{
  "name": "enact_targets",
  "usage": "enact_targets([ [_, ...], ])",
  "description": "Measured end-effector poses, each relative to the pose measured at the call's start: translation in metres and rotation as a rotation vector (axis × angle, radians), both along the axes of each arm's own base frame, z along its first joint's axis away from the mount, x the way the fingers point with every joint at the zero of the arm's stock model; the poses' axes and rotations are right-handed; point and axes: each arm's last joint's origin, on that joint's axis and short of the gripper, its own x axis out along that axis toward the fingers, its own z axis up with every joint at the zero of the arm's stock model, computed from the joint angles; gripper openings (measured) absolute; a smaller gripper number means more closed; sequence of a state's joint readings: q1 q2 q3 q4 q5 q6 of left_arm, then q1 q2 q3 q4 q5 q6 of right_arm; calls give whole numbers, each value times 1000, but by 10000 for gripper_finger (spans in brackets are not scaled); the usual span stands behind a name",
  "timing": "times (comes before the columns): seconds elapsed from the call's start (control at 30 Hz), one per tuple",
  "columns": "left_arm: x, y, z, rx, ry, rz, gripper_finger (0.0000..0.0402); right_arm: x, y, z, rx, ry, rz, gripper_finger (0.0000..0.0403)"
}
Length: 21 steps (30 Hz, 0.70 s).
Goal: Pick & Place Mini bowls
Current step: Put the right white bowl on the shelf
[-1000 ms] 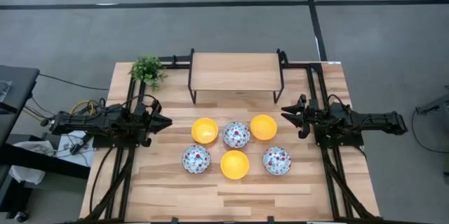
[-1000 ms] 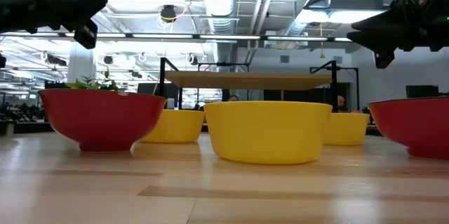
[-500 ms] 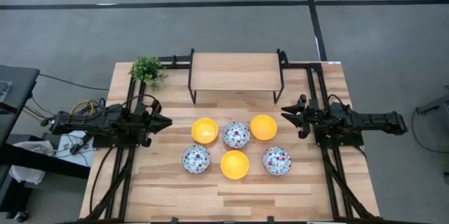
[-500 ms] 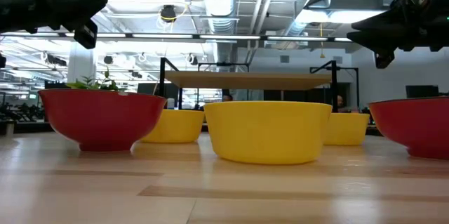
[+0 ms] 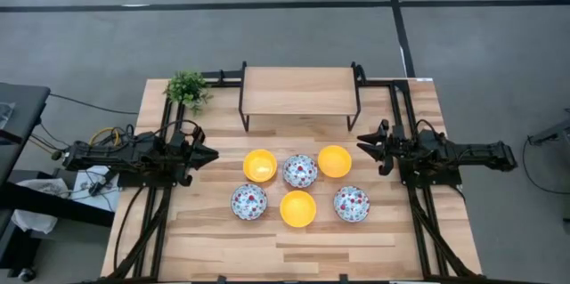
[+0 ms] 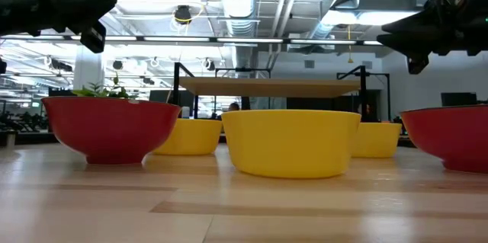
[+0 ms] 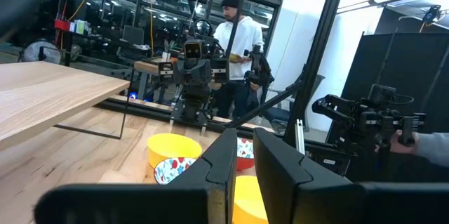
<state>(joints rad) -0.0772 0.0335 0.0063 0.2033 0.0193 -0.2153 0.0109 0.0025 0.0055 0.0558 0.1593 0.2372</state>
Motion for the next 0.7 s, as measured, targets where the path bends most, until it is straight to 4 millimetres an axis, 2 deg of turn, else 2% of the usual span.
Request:
enact_targets([
  [0.1,0,0,0,0,0,0,49,0,0,4,57,-52,7,118],
  [0.3,0,0,1,-1,-12,0,49,-3,-1,18,334,-240,44,118],
  [0.7,-3,0,12,-64,-125,-13,49,-5,-4,24,362,-318,-30,118],
])
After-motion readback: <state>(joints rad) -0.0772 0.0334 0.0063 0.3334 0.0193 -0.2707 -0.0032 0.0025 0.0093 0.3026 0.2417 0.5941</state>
